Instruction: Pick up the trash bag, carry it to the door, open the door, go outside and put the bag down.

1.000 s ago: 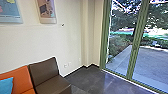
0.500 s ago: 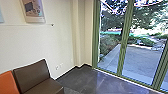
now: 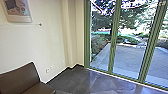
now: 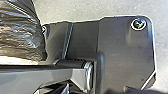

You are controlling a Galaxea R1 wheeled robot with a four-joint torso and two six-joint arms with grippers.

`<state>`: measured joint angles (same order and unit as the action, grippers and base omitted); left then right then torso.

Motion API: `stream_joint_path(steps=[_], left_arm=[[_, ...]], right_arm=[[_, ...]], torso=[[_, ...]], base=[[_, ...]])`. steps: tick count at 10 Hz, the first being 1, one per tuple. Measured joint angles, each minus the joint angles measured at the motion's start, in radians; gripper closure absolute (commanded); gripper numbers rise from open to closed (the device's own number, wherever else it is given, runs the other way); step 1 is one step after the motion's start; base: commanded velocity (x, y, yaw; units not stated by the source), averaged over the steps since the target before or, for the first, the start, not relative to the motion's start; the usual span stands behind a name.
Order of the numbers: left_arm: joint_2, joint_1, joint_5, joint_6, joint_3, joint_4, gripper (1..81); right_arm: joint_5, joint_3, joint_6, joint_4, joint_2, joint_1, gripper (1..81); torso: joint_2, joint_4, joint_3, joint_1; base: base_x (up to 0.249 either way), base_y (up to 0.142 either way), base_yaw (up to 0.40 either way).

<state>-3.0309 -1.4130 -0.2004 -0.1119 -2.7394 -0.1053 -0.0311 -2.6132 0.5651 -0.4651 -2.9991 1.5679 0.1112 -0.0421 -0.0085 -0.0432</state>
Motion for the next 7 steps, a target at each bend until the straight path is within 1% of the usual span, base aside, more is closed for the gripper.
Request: stream_joint_path(steps=[7], left_arm=[[0.0,0.0,0.001,0.001,0.0,0.0,81.1]], right_arm=[[0.001,-0.001,0.0,0.0,-0.001,0.0,1.0]], torso=[[0.0,0.0,0.0,0.0]], base=[[0.0,0.0,-0.275]])
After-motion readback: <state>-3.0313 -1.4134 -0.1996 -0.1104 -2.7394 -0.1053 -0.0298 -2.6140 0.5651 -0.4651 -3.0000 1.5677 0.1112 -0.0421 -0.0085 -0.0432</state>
